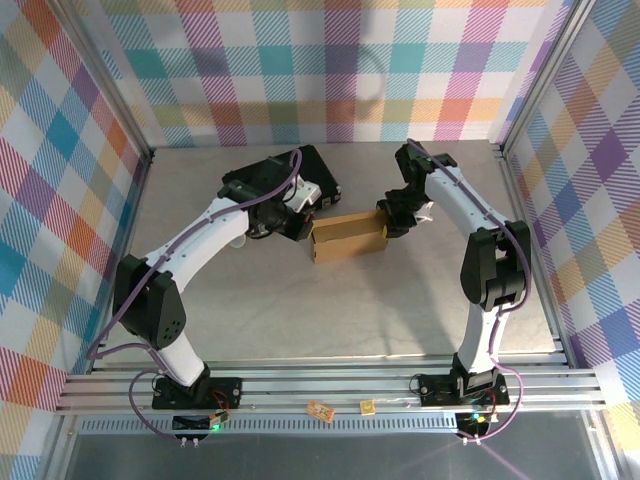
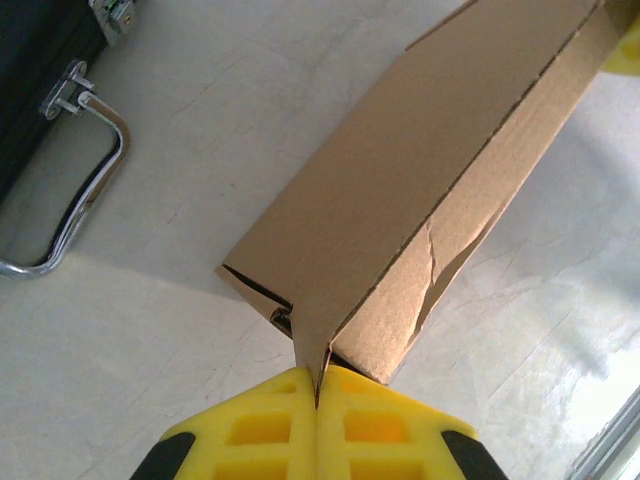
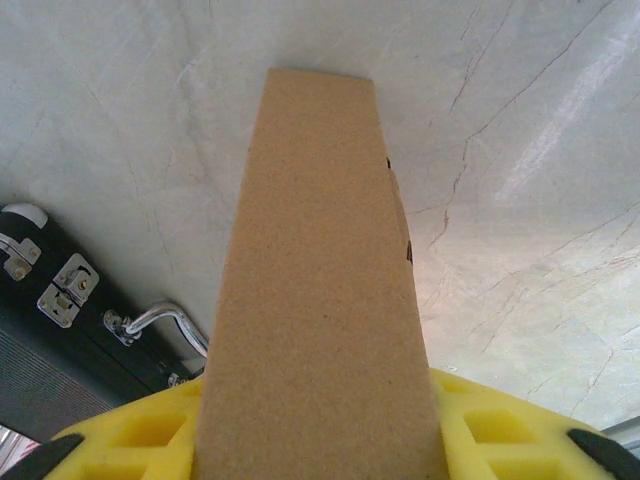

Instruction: Fold the paper box

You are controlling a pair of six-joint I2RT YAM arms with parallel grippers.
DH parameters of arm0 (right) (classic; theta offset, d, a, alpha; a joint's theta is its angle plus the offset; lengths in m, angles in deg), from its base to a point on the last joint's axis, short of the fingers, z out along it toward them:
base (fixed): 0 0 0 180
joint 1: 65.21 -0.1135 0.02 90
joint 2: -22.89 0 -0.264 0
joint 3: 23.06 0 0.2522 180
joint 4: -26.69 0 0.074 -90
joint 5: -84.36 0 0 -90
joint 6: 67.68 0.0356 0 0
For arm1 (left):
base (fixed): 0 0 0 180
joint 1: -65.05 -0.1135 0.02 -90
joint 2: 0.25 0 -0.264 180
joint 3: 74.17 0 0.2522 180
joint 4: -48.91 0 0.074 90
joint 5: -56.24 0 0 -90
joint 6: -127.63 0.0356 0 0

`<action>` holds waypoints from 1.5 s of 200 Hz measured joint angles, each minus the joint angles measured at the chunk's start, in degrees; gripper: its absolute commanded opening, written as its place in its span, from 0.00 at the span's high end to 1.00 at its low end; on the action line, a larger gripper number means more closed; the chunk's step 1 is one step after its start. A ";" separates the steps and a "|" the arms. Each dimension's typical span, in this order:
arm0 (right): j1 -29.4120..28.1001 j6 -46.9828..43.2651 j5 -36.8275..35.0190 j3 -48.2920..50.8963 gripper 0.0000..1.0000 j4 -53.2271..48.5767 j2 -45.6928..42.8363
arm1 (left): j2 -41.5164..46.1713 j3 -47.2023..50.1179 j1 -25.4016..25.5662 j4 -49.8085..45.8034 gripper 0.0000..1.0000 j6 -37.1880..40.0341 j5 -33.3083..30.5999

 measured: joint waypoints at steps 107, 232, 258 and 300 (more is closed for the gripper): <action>0.74 1.70 -0.02 0.00 0.61 0.50 0.04 | 0.37 2.71 2.69 8.07 1.00 -19.74 -6.43; 1.01 3.23 -0.04 0.00 0.60 0.87 0.07 | 2.82 10.27 4.15 20.68 1.00 -31.04 -11.04; 1.05 3.28 -0.07 0.00 0.60 0.90 0.09 | 3.30 11.65 4.20 22.58 1.00 -31.21 -11.15; 1.07 3.65 -0.07 0.00 0.60 1.05 0.11 | 4.22 14.32 4.35 26.29 1.00 -31.19 -11.58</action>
